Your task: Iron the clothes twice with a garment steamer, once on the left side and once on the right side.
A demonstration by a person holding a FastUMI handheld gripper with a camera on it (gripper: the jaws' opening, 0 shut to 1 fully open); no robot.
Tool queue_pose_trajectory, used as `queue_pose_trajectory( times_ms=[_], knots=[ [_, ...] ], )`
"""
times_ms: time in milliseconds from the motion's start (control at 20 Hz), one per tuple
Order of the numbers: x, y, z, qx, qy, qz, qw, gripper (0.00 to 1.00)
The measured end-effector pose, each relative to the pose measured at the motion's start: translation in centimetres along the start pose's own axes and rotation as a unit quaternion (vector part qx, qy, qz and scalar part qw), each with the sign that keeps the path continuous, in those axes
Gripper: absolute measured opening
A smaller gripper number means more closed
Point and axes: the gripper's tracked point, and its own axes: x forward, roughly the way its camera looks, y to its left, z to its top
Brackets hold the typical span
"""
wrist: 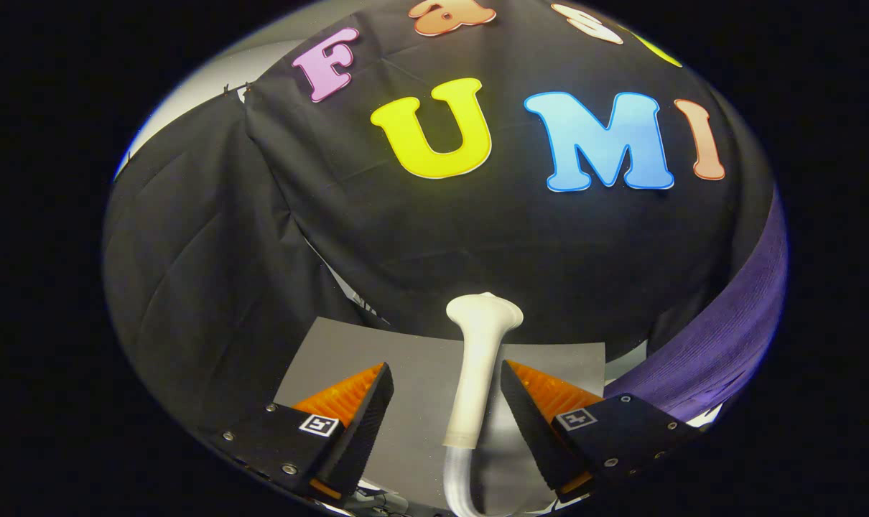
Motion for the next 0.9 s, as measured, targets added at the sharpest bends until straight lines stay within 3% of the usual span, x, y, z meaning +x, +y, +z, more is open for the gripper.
queue_pose_trajectory(
  times_ms=[200, 400, 650, 900],
  knots=[
    [3.5, -1.3, -0.9, 0.0, 0.033, -0.009, 0.999, 0.87],
    [6.1, -1.3, -2.8, 0.03, 0.065, 0.015, 0.997, 0.83],
    [8.5, -2.8, -4.6, 0.045, 0.096, 0.015, 0.994, 0.8],
    [9.6, -2.8, -5.5, 0.068, 0.11, 0.029, 0.991, 0.65]
  ],
)
